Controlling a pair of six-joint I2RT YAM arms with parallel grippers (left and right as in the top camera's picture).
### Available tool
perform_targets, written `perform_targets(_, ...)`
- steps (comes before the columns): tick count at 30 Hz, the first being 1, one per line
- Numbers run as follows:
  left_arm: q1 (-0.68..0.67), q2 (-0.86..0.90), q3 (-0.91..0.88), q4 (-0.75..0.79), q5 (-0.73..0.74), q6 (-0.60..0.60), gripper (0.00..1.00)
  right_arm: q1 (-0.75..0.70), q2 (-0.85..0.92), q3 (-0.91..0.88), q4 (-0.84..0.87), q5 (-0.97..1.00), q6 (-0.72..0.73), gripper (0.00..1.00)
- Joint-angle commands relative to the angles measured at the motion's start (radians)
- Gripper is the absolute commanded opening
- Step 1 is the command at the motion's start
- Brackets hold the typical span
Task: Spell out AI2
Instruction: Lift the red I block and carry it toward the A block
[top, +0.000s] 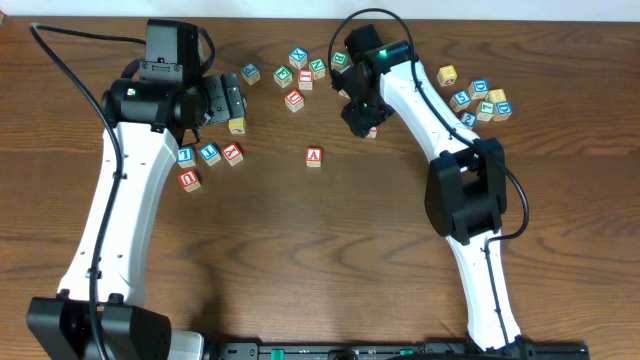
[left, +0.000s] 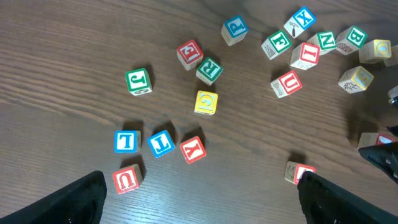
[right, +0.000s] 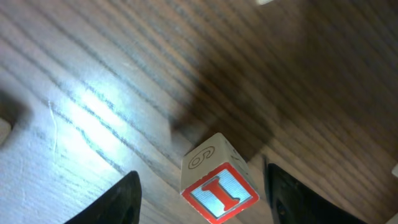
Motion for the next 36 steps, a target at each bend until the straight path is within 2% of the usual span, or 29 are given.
perform_targets(1, 0.002, -0.013, 0.009, -0.003, -0.012, 0.009, 0.98, -0.023, -0.032, -0.021, 0.005, -0.023, -0.097, 0.61)
perform_targets(7, 0.002, -0.013, 0.009, -0.003, -0.012, 0.009, 0.98, -0.040, -0.031, -0.027, 0.018, -0.050, -0.097, 0.68)
perform_targets(13, 0.002, -0.013, 0.009, -0.003, -0.012, 0.009, 0.98, -0.050, -0.031, -0.027, 0.034, -0.072, -0.124, 0.70)
perform_targets(21, 0.002, -0.013, 0.009, -0.003, -0.012, 0.009, 0.98, -0.048, -0.031, -0.052, 0.029, -0.079, -0.158, 0.66)
perform_targets(25, 0.002, -0.013, 0.009, -0.003, -0.012, 0.009, 0.98, -0.048, -0.031, -0.075, 0.029, -0.079, -0.172, 0.53)
perform_targets(33, 0.002, -0.013, 0.009, -0.003, -0.012, 0.009, 0.98, -0.048, -0.031, -0.075, 0.039, -0.071, -0.169, 0.50)
perform_targets(36, 0.002, -0.013, 0.009, -0.003, -0.012, 0.009, 0.98, -0.048, -0.031, -0.075, 0.058, -0.071, -0.109, 0.49)
